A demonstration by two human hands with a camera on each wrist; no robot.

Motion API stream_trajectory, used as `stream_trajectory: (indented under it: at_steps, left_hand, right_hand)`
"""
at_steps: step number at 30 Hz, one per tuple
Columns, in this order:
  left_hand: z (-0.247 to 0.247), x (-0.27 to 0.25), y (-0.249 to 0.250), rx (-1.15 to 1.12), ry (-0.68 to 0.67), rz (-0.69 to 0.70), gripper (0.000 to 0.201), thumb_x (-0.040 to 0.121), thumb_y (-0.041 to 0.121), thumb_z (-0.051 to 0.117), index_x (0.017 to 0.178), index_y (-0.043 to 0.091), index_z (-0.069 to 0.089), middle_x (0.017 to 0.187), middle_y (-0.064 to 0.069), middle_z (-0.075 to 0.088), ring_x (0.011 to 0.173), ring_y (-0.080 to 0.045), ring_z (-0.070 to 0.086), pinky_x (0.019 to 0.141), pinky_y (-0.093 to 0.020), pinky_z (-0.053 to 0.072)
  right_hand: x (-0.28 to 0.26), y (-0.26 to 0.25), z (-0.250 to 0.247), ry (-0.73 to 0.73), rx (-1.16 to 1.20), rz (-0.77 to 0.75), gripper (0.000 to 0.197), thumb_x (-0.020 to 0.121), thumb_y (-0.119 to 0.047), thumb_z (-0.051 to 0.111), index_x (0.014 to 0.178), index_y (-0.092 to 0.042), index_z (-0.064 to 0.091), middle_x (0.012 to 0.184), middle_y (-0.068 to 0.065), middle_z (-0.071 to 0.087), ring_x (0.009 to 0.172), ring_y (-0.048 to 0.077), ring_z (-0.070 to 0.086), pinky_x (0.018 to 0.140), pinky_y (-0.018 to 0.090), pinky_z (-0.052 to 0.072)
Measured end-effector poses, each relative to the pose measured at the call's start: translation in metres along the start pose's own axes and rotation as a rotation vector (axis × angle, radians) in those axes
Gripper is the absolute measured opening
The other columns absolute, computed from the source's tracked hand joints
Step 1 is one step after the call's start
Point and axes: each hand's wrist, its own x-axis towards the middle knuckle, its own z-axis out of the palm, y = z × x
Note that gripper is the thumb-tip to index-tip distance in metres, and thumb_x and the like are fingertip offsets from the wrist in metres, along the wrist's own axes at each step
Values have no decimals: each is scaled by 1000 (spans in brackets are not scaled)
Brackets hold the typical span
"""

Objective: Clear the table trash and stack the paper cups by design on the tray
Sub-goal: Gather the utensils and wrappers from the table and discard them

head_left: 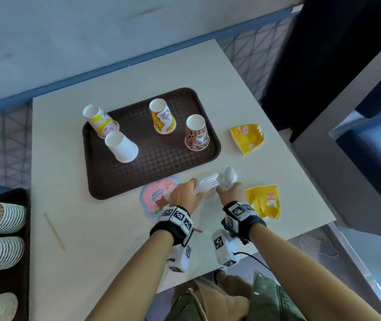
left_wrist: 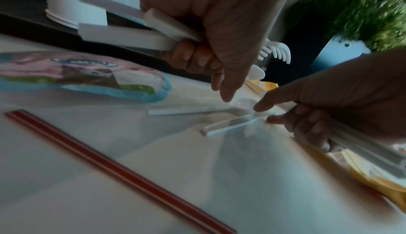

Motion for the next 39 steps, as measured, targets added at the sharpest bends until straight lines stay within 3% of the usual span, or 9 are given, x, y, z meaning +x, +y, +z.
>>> stream_trajectory:
  at_steps: [7, 12, 15, 18, 23, 26, 34, 36, 39]
  left_hand:
    - [20, 6, -4, -114, 18, -90, 28, 87, 31, 57, 102, 8, 54, 98, -16, 67, 94, -36, 61, 75, -36, 45]
    - [29, 5, -7, -133, -16, -147, 28, 86, 26, 55, 100, 1, 53, 100, -20, 64, 95, -37, 60, 72, -35, 42]
    - [29, 0, -11, -207, 8, -146, 27, 84, 24, 57, 98, 1, 55, 100, -19, 63, 94, -35, 60, 73, -35, 43]
    - [24, -10, -17, -225, 79, -159, 26, 86, 22, 53, 102, 3, 51, 92, -17, 61, 89, -33, 56, 73, -33, 39]
    - [14, -27, -48, -139, 120, -101, 26, 86, 23, 51, 106, 6, 46, 98, -20, 59, 96, -39, 56, 75, -40, 45]
    - [4, -42, -64, -16, 51, -33, 37, 95, 31, 43, 126, 11, 42, 114, -15, 60, 100, -36, 61, 76, -37, 45]
    - [6, -60, -92, 285, -131, 181, 38, 88, 17, 54, 126, 20, 53, 121, -5, 62, 111, -27, 59, 87, -37, 47]
    - [6, -60, -88, 341, -90, 292, 45, 71, 15, 75, 113, 22, 64, 99, -4, 70, 85, -23, 69, 66, -31, 55]
    - [15, -51, -95, 441, -142, 315, 55, 27, 15, 92, 77, 27, 73, 63, 6, 63, 35, -11, 56, 30, -15, 38]
  right_hand:
    - [15, -1, 3, -45, 36, 6, 36, 84, -22, 60, 110, 0, 52, 108, 20, 62, 101, 34, 59, 71, 28, 37]
    - [16, 3, 5, -27, -2, -61, 22, 85, -19, 55, 69, -9, 44, 70, 8, 53, 77, 29, 51, 60, 27, 33]
    - [9, 2, 6, 18, -31, -111, 21, 88, -20, 48, 94, -1, 51, 96, 22, 60, 89, 39, 56, 67, 31, 33]
    - [1, 0, 1, 8, -3, -141, 28, 87, -23, 45, 106, -3, 46, 94, 20, 61, 86, 37, 56, 69, 32, 35]
    - [-1, 0, -11, -53, 106, -177, 16, 88, -21, 41, 99, -9, 42, 80, 13, 58, 70, 33, 58, 67, 38, 45]
    - [-1, -2, -13, -189, 284, -118, 6, 91, -14, 38, 88, -12, 43, 64, 7, 48, 49, 23, 50, 55, 34, 48]
    - [-9, 1, -7, -286, 223, -134, 12, 85, -10, 42, 78, -11, 51, 54, 2, 37, 42, 15, 31, 37, 18, 26]
    - [-9, 2, -5, -283, 155, -152, 6, 83, -13, 50, 82, -8, 53, 54, 2, 37, 42, 16, 32, 38, 20, 26]
    - [-4, 5, -3, -234, 50, -198, 15, 80, -17, 57, 68, -11, 49, 53, 2, 38, 44, 18, 33, 43, 26, 27]
